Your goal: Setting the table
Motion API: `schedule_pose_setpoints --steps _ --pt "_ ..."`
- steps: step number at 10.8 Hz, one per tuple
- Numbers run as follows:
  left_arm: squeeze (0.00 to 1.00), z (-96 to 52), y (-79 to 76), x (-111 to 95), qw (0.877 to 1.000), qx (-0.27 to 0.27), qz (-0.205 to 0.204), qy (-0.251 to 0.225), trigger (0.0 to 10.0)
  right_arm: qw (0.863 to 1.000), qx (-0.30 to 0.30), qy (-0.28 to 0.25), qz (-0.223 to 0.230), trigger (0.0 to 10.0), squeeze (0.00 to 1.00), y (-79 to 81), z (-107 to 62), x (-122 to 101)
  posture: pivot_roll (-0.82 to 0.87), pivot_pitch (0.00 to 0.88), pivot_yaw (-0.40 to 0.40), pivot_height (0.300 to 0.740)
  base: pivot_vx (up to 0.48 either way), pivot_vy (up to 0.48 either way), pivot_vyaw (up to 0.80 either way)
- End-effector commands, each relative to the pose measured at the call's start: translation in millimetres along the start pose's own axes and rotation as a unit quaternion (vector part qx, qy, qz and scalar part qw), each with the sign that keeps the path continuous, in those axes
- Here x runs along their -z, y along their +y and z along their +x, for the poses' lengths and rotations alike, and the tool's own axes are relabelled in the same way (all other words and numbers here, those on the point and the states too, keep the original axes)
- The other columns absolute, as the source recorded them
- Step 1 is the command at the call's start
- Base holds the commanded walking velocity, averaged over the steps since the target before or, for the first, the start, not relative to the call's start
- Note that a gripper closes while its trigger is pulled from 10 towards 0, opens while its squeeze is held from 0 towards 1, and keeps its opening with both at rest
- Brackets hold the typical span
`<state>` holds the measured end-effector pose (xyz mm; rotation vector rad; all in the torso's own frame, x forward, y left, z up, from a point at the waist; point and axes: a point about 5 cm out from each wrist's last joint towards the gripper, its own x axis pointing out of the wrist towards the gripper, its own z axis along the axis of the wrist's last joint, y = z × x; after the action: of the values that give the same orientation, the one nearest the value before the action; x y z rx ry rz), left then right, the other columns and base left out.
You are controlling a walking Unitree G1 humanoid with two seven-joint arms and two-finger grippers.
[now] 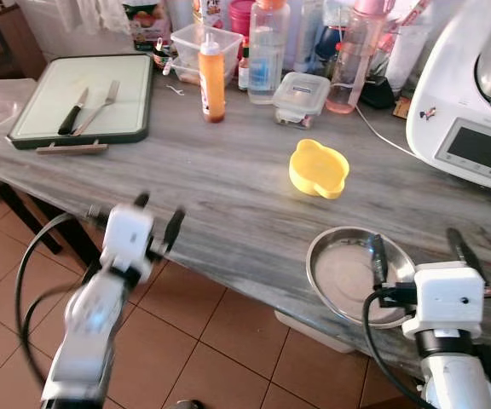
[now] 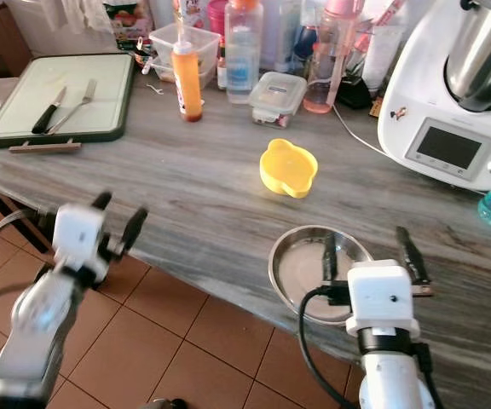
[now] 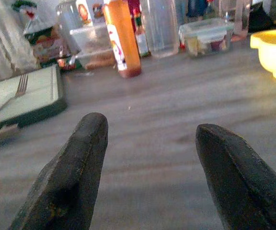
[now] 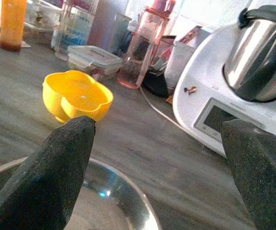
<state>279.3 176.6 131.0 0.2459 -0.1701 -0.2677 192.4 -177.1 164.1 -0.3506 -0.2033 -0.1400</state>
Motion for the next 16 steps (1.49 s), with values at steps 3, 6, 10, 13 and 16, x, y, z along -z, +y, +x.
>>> schedule_pose_setpoints --steps 3,6,10,13,16 --pt "0.1 3.6 -3.8 -7 1.0 0.0 0.012 -0.007 10.0 1.0 0.017 0.007 -0.008 10.0 0.0 -7.3 1.5 4 0.08 0.086 -0.019 0.74 0.0 0.0 -0.27" --pt "0.0 14.4 -5.9 -13 1.0 0.002 0.009 -0.018 10.0 1.0 0.024 0.007 -0.01 10.0 0.0 -7.4 0.5 3 0.06 0.083 -0.009 0.74 0.0 0.0 -0.8" --pt "0.0 23.0 -5.8 -16 1.0 -0.007 0.016 -0.022 10.0 0.999 0.032 0.006 -0.011 10.0 0.0 -9.1 -2.6 1 0.04 0.088 -0.001 0.74 0.0 0.0 -0.8" --pt "0.0 29.4 -10.7 -20 1.0 -0.007 0.0 -0.024 10.0 0.999 0.033 0.005 -0.011 10.0 0.0 -8.5 -3.2 0 0.04 0.09 0.003 0.74 0.0 0.0 -0.8" --pt "0.0 35.9 -13.2 -24 1.0 -0.012 -0.006 -0.026 10.0 0.999 0.034 0.006 -0.008 10.0 0.0 -6.0 -4.0 0 0.04 0.093 0.01 0.74 0.0 0.0 -0.8"
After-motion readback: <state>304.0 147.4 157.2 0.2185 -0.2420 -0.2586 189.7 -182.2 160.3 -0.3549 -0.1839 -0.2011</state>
